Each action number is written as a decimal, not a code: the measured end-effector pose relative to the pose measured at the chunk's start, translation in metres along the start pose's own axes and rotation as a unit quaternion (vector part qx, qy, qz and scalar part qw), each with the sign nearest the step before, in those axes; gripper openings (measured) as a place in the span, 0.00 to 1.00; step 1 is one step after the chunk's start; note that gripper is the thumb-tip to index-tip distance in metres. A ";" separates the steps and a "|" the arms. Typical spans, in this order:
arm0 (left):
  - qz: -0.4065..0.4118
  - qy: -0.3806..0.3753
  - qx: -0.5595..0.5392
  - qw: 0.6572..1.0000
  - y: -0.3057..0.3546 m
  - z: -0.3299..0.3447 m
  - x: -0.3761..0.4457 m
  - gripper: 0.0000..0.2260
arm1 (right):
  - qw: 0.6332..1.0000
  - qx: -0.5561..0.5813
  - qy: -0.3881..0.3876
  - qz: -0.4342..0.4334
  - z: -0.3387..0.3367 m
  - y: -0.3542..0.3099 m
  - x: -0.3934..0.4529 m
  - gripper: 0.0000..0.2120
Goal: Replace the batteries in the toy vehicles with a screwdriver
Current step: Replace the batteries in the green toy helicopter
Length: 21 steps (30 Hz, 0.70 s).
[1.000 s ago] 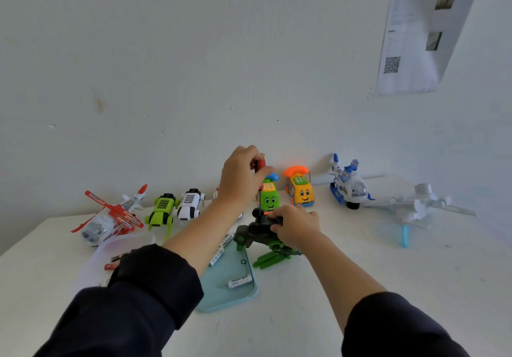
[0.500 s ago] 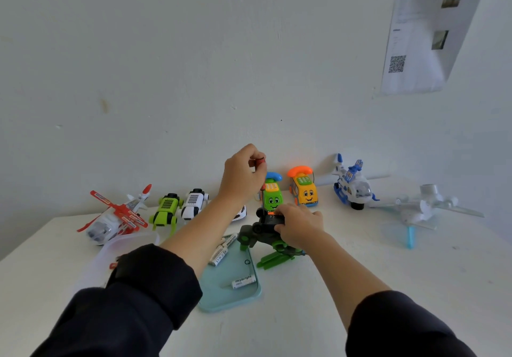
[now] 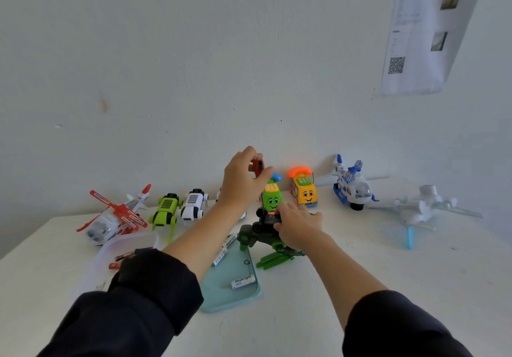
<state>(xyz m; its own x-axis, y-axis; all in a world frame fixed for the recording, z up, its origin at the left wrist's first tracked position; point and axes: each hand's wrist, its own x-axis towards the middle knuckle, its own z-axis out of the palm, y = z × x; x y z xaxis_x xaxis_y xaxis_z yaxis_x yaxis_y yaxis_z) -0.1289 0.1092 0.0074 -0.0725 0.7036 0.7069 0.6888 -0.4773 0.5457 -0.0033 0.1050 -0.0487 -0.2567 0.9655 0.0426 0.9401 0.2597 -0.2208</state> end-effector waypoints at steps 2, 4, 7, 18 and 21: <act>-0.006 0.013 0.008 1.000 0.000 0.000 0.002 0.10 | 1.000 0.000 0.001 0.001 0.001 0.000 0.001 0.14; -0.010 0.000 -0.005 1.000 0.003 -0.002 0.006 0.08 | 1.000 0.001 0.000 0.002 0.000 0.000 0.000 0.14; -0.025 -0.030 -0.031 0.999 0.006 -0.002 0.010 0.06 | 1.000 0.001 0.000 0.004 0.000 -0.001 0.000 0.14; -0.029 -0.048 -0.034 0.998 0.008 0.000 0.013 0.04 | 1.000 -0.001 0.000 0.002 0.000 -0.001 0.000 0.16; -0.049 -0.039 -0.071 0.995 0.008 0.001 0.009 0.06 | 1.000 -0.001 0.000 0.001 0.000 -0.001 -0.001 0.15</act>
<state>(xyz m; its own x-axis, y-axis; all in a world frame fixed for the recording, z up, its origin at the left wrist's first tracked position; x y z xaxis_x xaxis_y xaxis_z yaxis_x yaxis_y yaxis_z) -0.1238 0.1124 0.0177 -0.0739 0.7870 0.6125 0.5715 -0.4699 0.6728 -0.0040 0.1033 -0.0487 -0.2539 0.9663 0.0421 0.9413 0.2569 -0.2190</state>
